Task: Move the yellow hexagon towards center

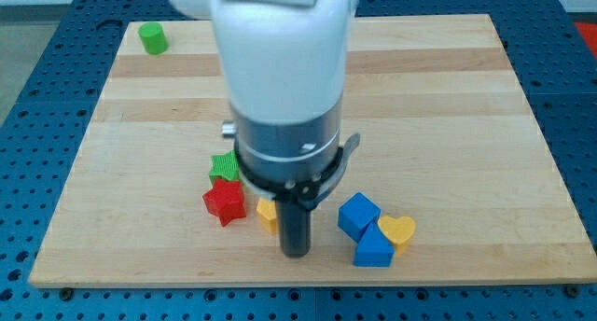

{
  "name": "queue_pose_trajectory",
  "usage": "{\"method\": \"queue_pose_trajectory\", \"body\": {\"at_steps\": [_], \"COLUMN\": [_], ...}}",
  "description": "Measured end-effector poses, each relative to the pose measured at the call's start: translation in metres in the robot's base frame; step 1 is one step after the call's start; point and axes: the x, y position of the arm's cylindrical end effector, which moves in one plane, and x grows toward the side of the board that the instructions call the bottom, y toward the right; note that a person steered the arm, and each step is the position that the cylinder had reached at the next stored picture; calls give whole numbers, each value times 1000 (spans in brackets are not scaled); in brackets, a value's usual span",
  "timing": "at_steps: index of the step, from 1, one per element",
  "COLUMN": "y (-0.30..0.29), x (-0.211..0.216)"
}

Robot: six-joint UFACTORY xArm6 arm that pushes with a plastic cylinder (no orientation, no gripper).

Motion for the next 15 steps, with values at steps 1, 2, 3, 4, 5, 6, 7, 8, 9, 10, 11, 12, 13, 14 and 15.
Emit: {"method": "queue_pose_trajectory", "body": {"at_steps": [1,2,3,4,5,6,7,8,9,10,11,12,13,14,15], "y": [-28,-35,-27,-12,-22,-30,-6,50,99,117,117,111,100,110,121], "x": [3,-29,-66,-93,-94,-85,-78,-89,-134,-177,-166,-140,-159,-202,-226]}}
